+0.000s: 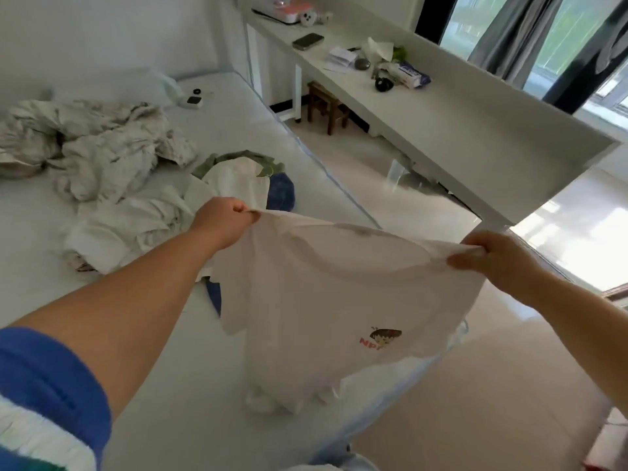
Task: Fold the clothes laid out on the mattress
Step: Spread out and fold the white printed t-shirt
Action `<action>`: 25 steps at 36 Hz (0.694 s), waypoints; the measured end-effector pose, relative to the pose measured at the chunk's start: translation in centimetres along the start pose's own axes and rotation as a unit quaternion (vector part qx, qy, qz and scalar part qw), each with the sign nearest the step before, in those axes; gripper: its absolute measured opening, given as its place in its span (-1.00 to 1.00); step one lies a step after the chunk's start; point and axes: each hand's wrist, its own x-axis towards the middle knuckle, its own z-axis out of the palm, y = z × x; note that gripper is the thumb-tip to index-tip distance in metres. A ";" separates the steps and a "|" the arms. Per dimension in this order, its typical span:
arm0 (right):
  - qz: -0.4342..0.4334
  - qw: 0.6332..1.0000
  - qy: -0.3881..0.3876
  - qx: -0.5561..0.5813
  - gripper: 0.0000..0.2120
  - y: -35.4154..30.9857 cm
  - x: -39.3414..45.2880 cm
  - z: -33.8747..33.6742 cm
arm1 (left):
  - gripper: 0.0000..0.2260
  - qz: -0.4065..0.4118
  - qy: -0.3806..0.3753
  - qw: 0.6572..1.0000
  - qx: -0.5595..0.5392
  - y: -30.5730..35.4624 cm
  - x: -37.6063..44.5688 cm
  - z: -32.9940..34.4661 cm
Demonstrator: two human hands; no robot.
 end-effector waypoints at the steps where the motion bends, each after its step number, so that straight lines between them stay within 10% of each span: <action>1: 0.009 1.000 -0.004 -0.005 -0.81 0.8 0.8 -0.6 | -0.64 0.001 -0.002 1.000 0.006 0.8 0.6 0.9; 17: -0.020 0.965 0.262 0.013 -0.69 4.6 10.8 -16.8 | -0.73 0.167 0.023 0.985 -0.043 25.0 13.5 7.8; 25: -0.101 0.964 0.244 0.037 -0.63 1.5 7.2 -22.1 | -0.74 0.248 0.047 0.964 -0.089 31.5 14.0 3.8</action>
